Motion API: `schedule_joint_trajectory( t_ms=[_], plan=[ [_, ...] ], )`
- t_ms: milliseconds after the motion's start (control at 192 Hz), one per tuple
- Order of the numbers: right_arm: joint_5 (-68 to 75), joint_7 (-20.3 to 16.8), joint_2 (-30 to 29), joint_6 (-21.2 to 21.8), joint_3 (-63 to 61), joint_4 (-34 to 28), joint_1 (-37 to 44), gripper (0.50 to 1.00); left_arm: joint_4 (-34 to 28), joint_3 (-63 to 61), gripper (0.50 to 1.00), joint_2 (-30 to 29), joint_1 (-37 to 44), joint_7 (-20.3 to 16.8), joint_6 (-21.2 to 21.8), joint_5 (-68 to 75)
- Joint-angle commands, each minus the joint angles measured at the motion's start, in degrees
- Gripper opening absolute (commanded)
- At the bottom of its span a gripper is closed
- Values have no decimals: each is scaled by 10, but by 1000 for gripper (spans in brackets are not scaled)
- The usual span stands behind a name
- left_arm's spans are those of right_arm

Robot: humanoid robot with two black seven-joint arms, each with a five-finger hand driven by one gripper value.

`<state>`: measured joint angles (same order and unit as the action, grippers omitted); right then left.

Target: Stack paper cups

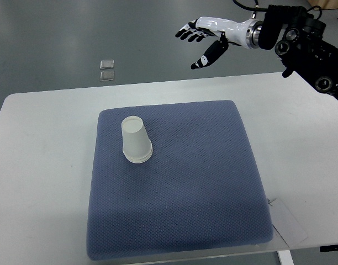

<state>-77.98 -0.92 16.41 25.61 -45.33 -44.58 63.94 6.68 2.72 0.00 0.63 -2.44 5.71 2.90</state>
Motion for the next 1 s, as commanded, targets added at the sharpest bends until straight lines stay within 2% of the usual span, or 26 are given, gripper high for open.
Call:
schedule_joint_trajectory(
  t_ms=[0, 307, 661, 697, 754, 994],
  plan=[
    [70, -4, 23, -28, -7, 26, -25, 856, 0, 0, 1000, 0, 0, 0, 0, 0],
    [310, -4, 33, -128, -8, 99, -86, 856, 0, 0, 1000, 0, 0, 0, 0, 0],
    [468, 2, 19, -225, -9, 120, -157, 858, 0, 0, 1000, 0, 0, 0, 0, 0],
    [477, 3, 14, -237, -9, 120, -164, 870, 0, 0, 1000, 0, 0, 0, 0, 0],
    [484, 4, 11, -247, -9, 120, -171, 907, 0, 0, 1000, 0, 0, 0, 0, 0],
    [495, 4, 6, -252, -9, 120, -185, 911, 0, 0, 1000, 0, 0, 0, 0, 0]
  ],
)
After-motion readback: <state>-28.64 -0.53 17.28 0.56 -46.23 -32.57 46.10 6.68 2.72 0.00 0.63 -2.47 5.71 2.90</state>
